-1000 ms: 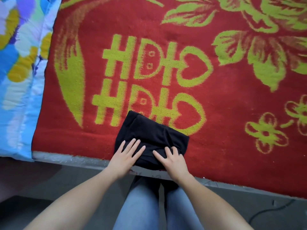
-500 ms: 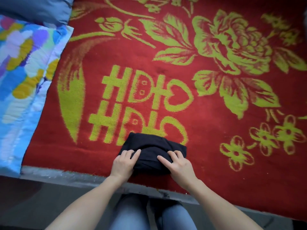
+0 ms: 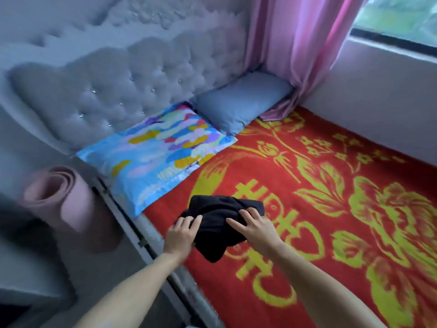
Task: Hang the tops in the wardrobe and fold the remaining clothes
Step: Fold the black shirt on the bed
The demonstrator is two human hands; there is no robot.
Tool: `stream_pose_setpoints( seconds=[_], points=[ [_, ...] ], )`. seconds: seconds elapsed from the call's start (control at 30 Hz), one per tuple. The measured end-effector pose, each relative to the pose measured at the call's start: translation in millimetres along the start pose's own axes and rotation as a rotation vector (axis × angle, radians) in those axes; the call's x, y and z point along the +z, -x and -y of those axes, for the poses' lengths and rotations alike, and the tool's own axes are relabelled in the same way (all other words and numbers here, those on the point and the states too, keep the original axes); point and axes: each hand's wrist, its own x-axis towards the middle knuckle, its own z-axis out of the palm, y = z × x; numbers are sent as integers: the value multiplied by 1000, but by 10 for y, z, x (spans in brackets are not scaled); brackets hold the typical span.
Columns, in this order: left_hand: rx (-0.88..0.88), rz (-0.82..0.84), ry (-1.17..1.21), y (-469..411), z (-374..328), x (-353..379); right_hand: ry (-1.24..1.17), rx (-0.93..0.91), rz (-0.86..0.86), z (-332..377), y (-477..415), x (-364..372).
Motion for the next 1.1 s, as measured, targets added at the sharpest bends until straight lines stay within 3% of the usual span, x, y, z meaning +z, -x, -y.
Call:
stream_pose_setpoints(
  seconds=[0.17,0.3,0.37,0.47,0.8,1.1],
  points=[
    [-328,-115,-182,831,255,-657,64,-321,-116,576,-453,-560],
    [-599,-70,-278,1625,314,-1150,47,-567,-159,1287,-711,-870],
    [-756,31,-267,2165,436,-1380,41,-705,-182,1841,-806,-1044],
    [-986,28,-267,2705,510,-1630,52,-855,-232,2414,-856,-1210],
    [-1229,129,-201,4078,650,-1916,78,-1090,-218,3935,-823,-1372],
    [-1384,128,-243,6066,1347,-2181,116,-1246,-225,6259,-729,-1410]
  ],
)
